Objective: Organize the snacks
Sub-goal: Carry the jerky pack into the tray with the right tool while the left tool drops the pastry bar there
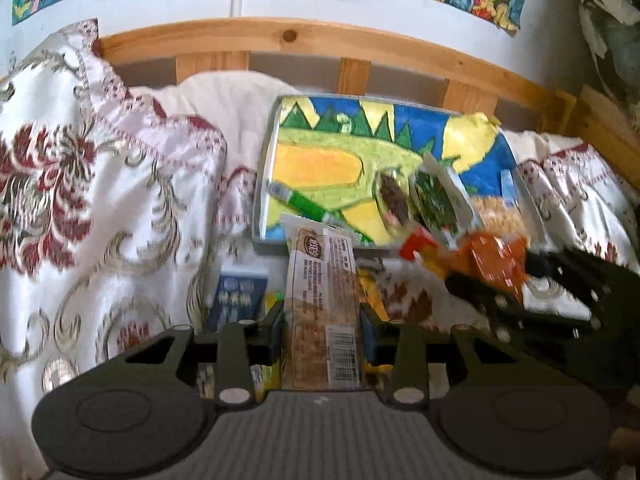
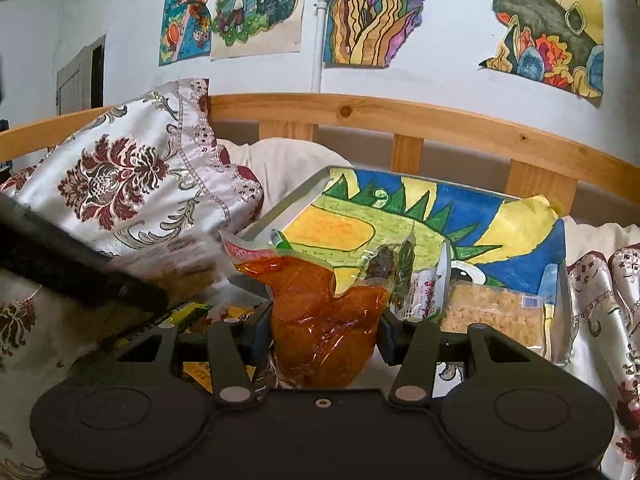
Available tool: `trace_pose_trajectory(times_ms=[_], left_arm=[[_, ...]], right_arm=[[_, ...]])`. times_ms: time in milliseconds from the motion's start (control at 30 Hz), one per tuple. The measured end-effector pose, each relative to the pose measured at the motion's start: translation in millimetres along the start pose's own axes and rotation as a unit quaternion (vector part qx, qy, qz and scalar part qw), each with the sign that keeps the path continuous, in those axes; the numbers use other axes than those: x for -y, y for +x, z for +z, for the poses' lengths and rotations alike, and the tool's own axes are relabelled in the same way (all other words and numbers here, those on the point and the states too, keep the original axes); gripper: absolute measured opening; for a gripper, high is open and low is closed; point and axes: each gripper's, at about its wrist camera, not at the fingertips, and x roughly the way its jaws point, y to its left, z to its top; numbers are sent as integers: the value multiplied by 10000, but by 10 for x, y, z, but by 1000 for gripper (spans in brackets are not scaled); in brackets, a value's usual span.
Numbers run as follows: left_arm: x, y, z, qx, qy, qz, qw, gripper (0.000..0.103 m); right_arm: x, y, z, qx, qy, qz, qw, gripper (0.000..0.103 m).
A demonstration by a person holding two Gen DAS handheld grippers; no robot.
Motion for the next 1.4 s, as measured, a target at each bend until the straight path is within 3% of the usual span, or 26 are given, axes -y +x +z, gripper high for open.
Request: trace_pose_trajectory(times_ms=[167,400,600,867,1167,1400], left_arm=[[-172,145,333,79,279,134,9995,41],[-385,516,747,272,405,303,9983,41],[-374,875,932,483,329,230,9980,41],[-206,1382,970,607,289,-24,9977,41],[-210,1655,900,489,150,-81,9987,41],[-213,1627,905,481,203,1,9986,43]], right_arm=[[-26,152,75,57,-155,-19,9999,53],[22,789,414,195,-308,-300,9989,53],[87,1229,512,5,-598,-488,9970,53],[72,1519,451,-328,-1182,-1042,9870,54],[135,1539,381,-537,-1269,-944,9860,58],[143,1472,395,-554,-1154,-815,9884,65]])
